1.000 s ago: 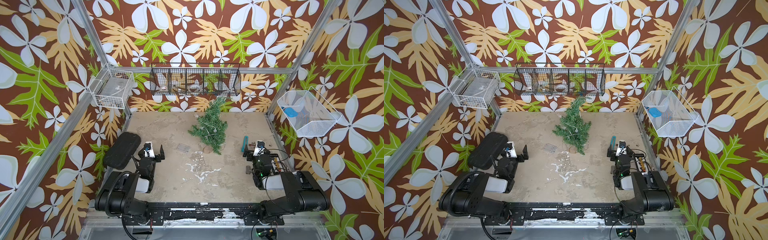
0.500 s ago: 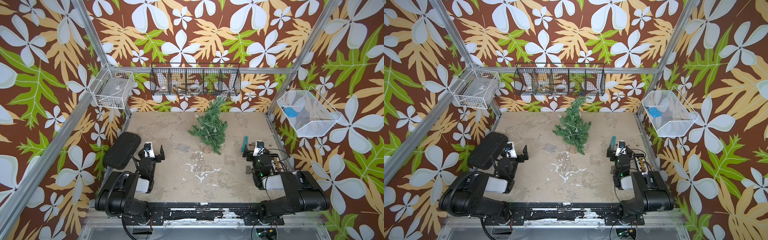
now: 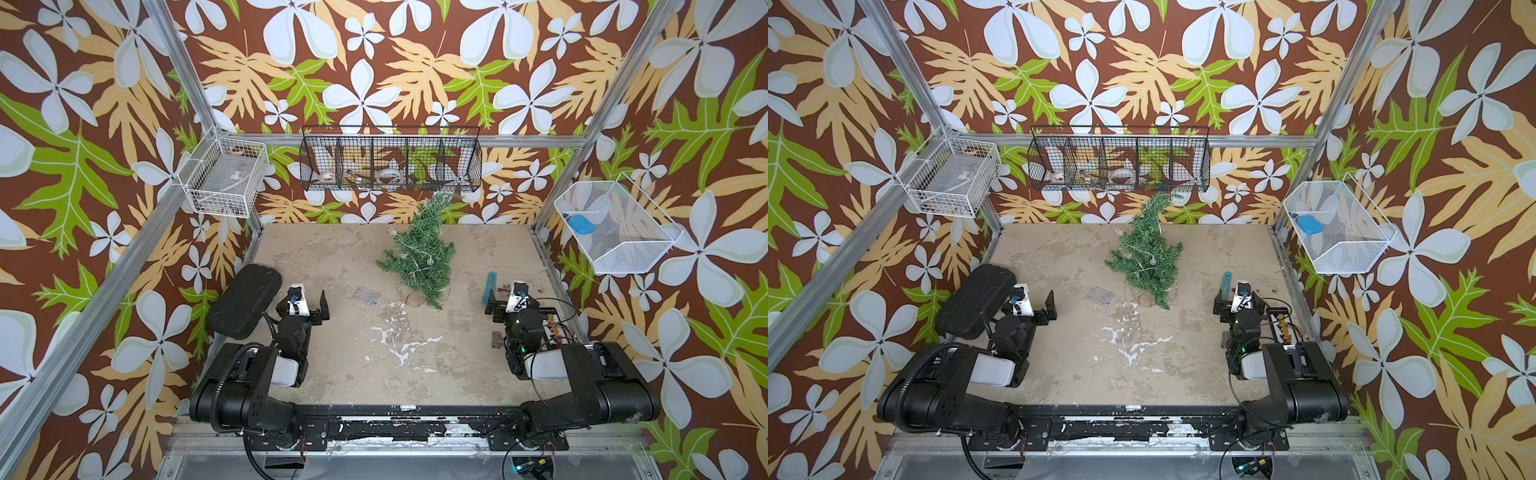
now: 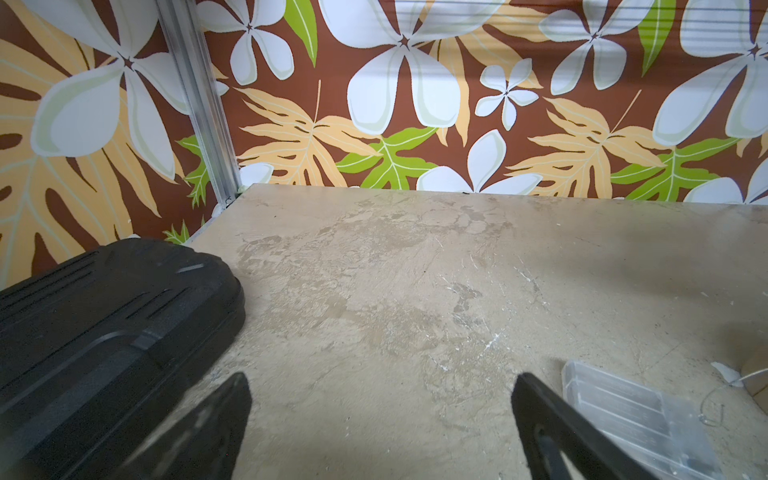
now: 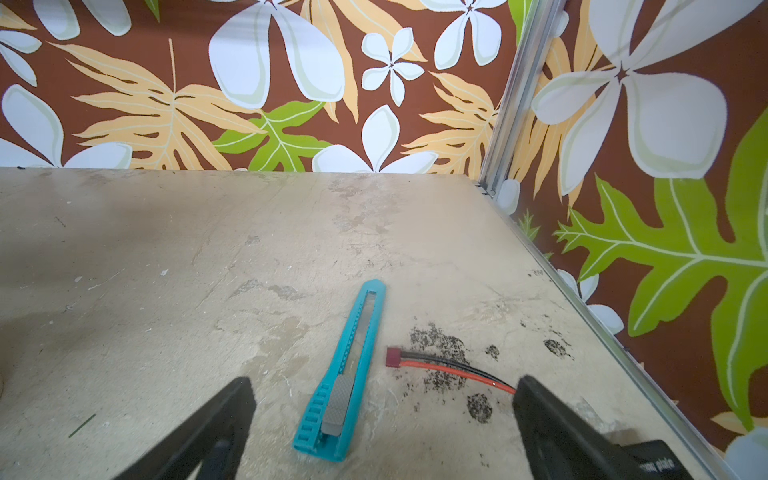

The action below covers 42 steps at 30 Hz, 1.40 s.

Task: Remove string lights from the small christmas tree
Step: Pick up the light string from the Christmas tree.

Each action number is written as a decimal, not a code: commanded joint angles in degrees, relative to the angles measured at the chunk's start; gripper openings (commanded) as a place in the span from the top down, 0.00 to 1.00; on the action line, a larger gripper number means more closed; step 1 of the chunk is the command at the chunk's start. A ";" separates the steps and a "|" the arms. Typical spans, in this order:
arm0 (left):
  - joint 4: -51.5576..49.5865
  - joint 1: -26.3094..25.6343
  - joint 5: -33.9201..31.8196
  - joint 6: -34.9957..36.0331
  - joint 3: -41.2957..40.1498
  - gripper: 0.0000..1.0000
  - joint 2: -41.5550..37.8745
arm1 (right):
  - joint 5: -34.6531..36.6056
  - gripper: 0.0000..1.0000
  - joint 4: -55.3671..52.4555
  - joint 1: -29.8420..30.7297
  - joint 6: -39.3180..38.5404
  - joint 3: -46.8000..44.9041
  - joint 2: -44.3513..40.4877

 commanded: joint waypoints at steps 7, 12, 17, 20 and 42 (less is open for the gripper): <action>-27.67 -5.30 -5.40 -3.33 6.62 0.00 -20.70 | 4.92 0.00 -41.04 2.46 4.62 17.18 -22.86; -40.06 -8.50 3.89 -21.71 9.01 0.00 -31.60 | 27.74 0.00 -70.51 1.83 47.09 26.45 -26.86; -41.31 -8.51 17.93 -25.38 3.91 0.00 -37.45 | 2.93 0.00 -67.52 -2.70 39.03 28.18 -29.72; -41.59 -8.55 18.68 -26.88 1.23 0.00 -39.25 | -6.97 0.04 -66.60 -1.72 39.41 28.60 -31.79; -44.51 -8.47 -3.58 -42.23 -5.78 0.00 -39.42 | -7.96 0.35 -35.55 44.50 30.35 16.93 -21.97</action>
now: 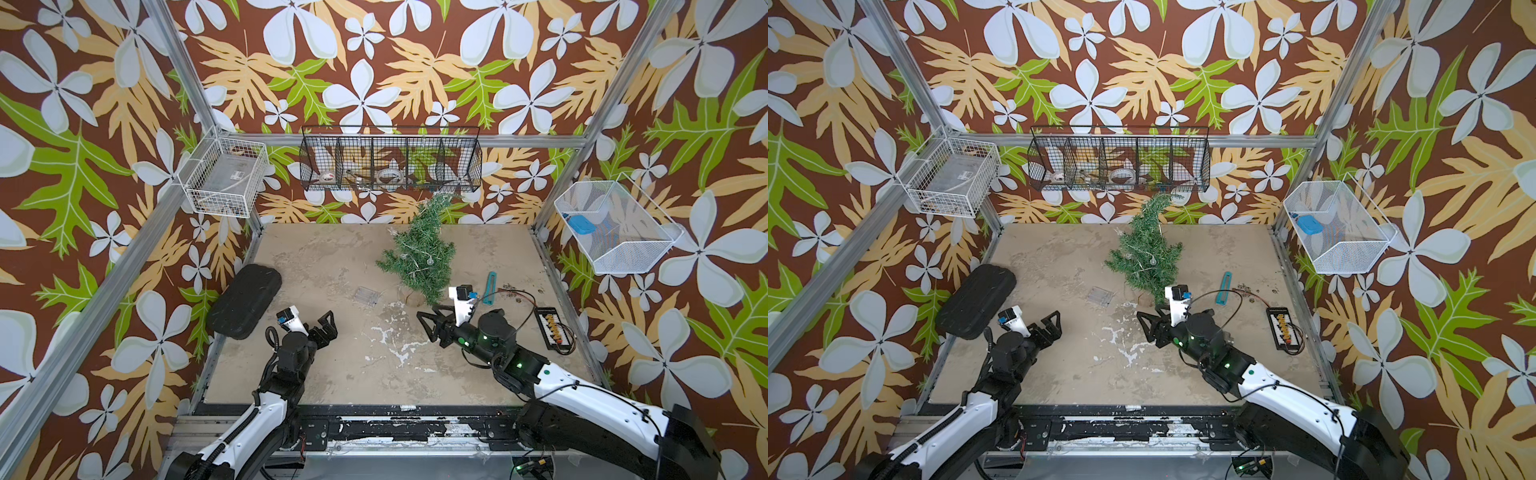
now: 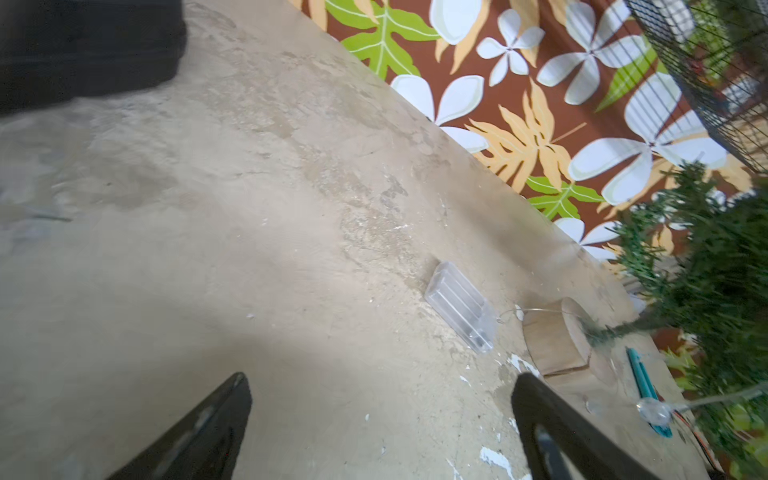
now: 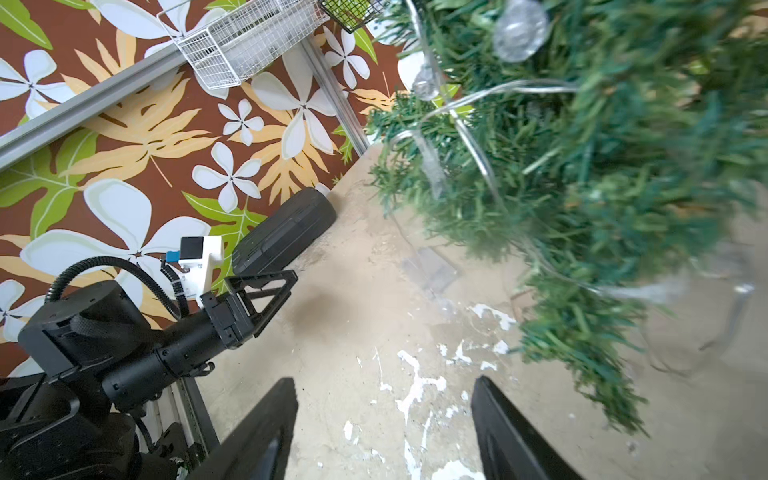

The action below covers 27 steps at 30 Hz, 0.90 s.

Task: Remove string lights from the small christmas tree
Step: Pick up the light string from the Christmas tree.

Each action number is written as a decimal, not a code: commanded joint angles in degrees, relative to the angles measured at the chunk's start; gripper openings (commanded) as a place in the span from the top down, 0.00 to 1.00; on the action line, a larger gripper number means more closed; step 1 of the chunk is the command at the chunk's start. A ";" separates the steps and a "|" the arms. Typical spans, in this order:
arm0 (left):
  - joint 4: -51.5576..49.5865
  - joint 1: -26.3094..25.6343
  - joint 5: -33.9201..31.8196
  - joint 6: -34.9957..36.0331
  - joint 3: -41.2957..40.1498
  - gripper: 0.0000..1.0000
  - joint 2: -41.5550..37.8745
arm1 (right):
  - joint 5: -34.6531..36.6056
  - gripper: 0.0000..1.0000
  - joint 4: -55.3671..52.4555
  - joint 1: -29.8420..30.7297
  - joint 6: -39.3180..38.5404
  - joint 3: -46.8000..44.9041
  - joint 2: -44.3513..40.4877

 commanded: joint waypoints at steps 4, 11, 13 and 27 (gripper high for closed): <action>8.53 0.09 -0.30 -1.92 -3.50 0.06 -0.61 | 5.35 0.38 14.84 1.37 2.94 1.41 9.53; 9.08 0.14 2.82 -1.38 -1.08 0.08 5.26 | 11.73 0.38 18.74 5.05 3.58 5.21 19.39; 9.19 0.07 3.78 -1.24 -0.16 0.08 7.22 | 14.75 0.38 19.35 6.29 2.69 6.14 21.58; 11.78 0.15 9.65 -1.05 3.81 0.11 16.25 | 23.19 0.28 19.73 6.32 2.66 13.29 34.76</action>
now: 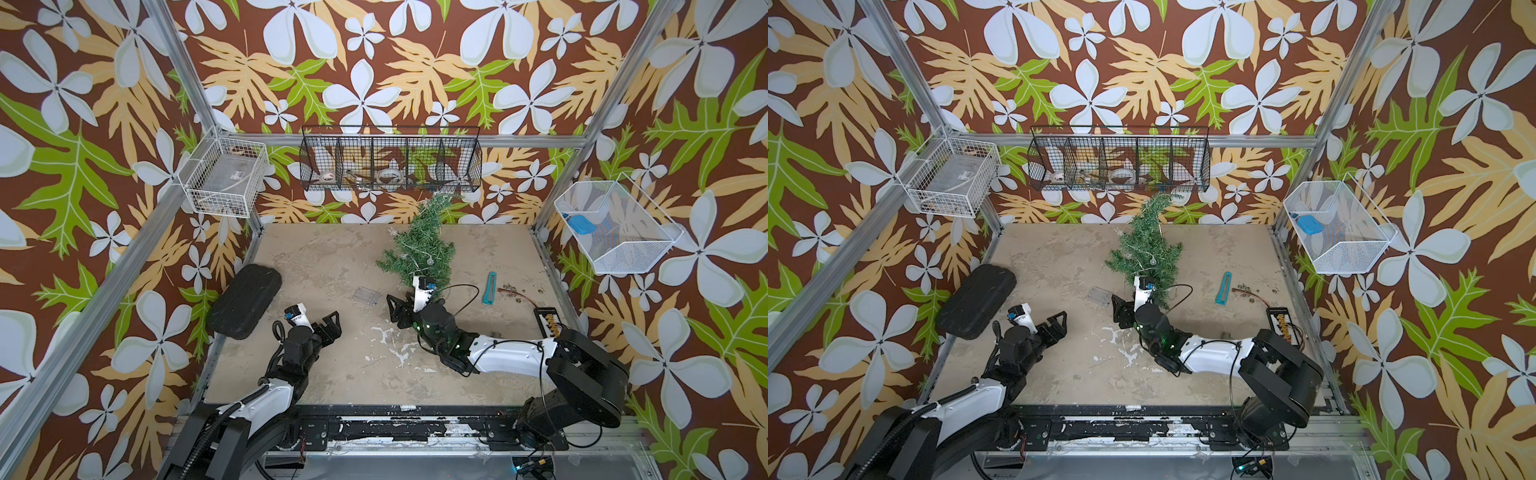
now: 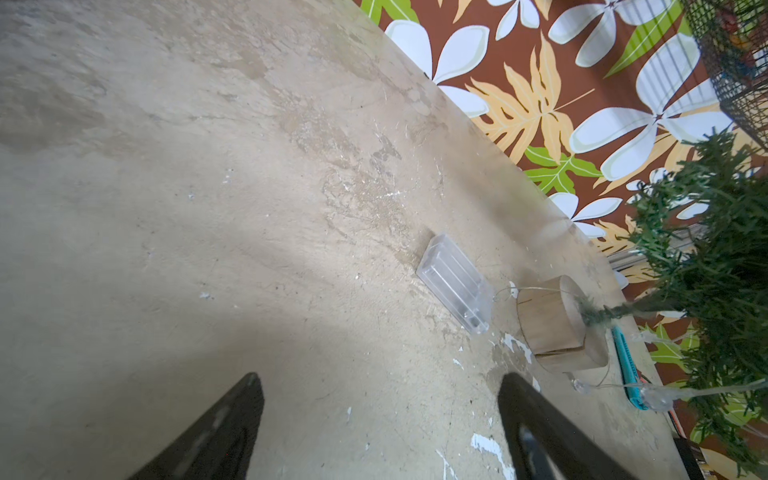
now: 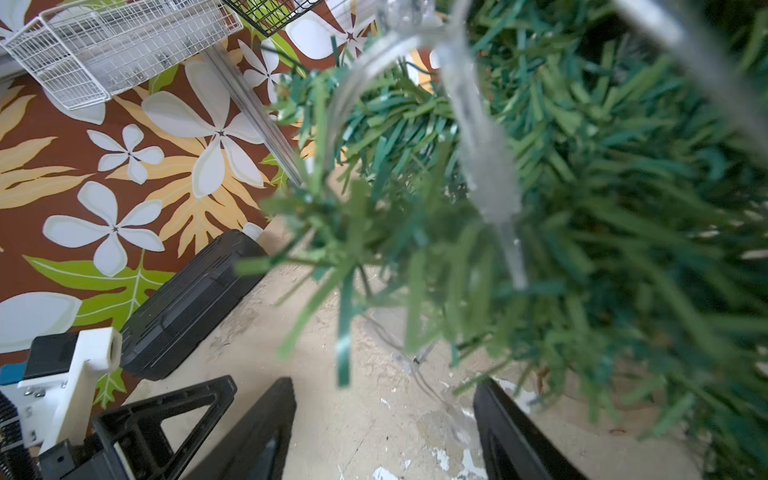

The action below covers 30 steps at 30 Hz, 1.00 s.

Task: Remove string lights from the small christmas tree
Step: Pick up the light string from the Christmas tree.

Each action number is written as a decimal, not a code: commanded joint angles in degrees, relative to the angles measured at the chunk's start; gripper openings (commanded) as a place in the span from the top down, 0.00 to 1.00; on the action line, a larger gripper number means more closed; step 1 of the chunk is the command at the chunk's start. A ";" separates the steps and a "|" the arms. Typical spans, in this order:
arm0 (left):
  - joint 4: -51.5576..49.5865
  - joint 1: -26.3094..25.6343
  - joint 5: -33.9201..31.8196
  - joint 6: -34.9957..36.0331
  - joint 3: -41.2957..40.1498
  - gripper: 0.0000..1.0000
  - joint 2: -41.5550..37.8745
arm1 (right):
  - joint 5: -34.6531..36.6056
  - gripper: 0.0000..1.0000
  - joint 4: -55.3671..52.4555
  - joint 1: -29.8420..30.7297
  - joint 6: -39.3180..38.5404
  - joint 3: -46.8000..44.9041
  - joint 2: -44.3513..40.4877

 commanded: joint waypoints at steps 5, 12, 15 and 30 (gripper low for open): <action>2.03 0.13 1.84 -0.12 0.98 0.11 0.88 | 3.03 0.35 0.93 0.03 1.16 1.37 3.41; 2.26 0.11 0.65 0.06 0.57 0.11 -0.22 | 1.33 0.81 1.01 0.26 1.38 2.41 4.54; 2.08 0.15 0.51 0.32 0.67 0.11 -0.26 | 1.09 0.95 -0.36 0.95 0.48 2.46 3.09; 2.75 0.14 1.73 -0.16 1.25 0.12 1.65 | -2.71 1.00 -13.96 1.81 -0.94 -0.78 -14.39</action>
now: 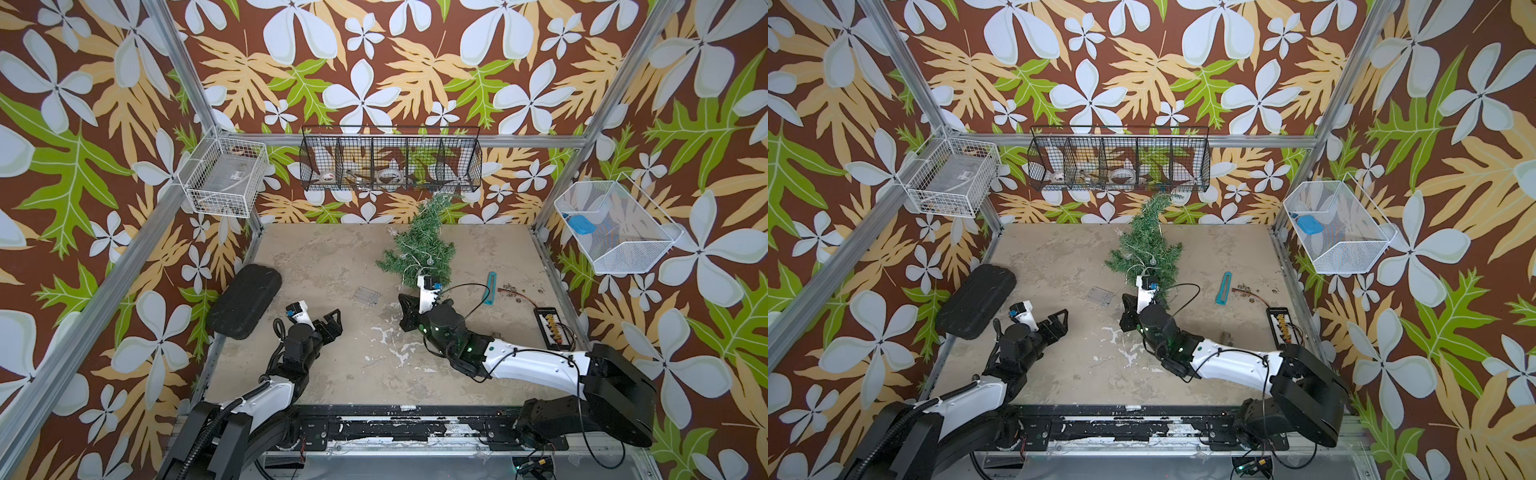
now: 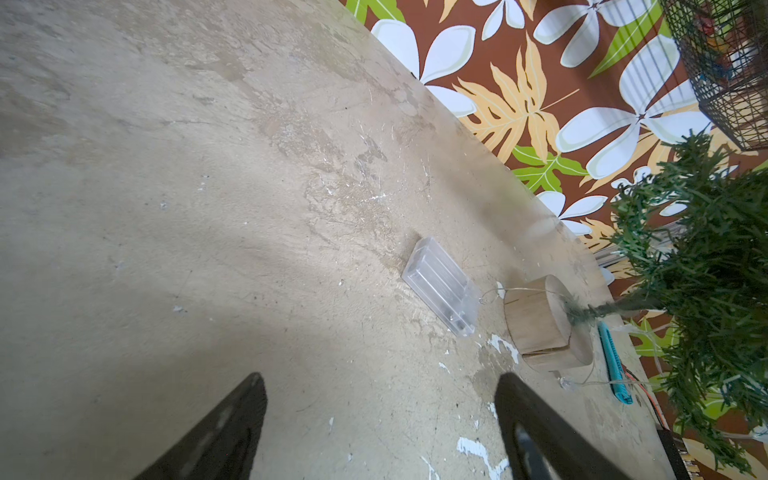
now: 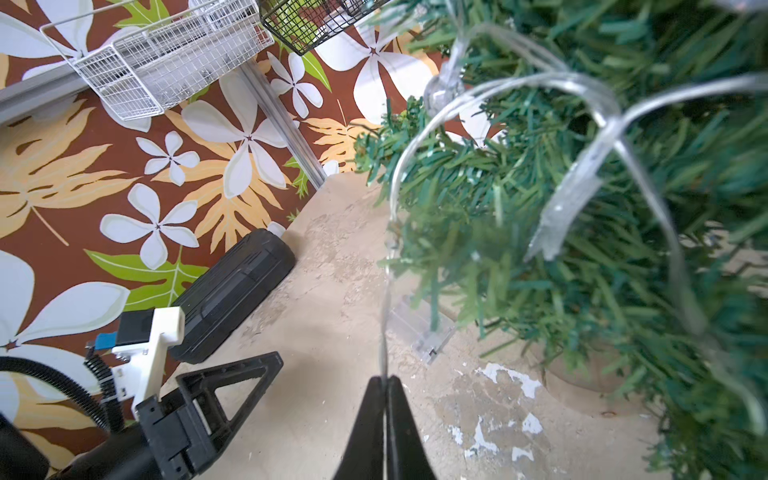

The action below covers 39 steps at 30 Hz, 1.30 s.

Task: Remove string lights from the small christmas tree
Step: Pick up the light string from the Christmas tree.

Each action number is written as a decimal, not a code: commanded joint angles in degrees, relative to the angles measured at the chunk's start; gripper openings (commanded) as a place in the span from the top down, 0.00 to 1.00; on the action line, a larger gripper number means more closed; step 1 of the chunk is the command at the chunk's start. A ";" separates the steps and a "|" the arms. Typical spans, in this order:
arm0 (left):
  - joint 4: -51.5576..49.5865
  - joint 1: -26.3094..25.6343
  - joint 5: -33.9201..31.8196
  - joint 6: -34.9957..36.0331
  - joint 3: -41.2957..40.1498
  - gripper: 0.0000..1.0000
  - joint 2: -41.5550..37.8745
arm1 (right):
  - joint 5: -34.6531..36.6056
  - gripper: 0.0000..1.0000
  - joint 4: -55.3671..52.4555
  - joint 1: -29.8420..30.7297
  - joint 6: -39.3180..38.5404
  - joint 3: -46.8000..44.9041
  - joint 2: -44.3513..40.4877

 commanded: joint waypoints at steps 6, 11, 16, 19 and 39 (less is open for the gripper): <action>1.39 0.06 0.58 -0.03 0.41 0.12 0.33 | -0.69 1.00 -12.12 0.05 -6.26 4.31 -10.02; 1.17 0.13 0.61 -0.07 0.39 0.12 0.31 | 3.01 1.00 -21.08 -1.00 -12.95 13.87 -13.33; 1.01 0.15 0.67 -0.09 0.24 0.12 0.06 | 4.55 1.00 -26.42 -4.66 -15.11 20.64 -17.23; 0.90 0.11 0.58 -0.03 0.24 0.12 0.18 | 6.57 1.00 -28.05 -5.69 -17.83 23.62 -19.65; 0.70 0.08 0.14 0.12 0.32 0.12 1.16 | 12.33 1.00 -42.19 -6.51 -25.34 46.18 -20.05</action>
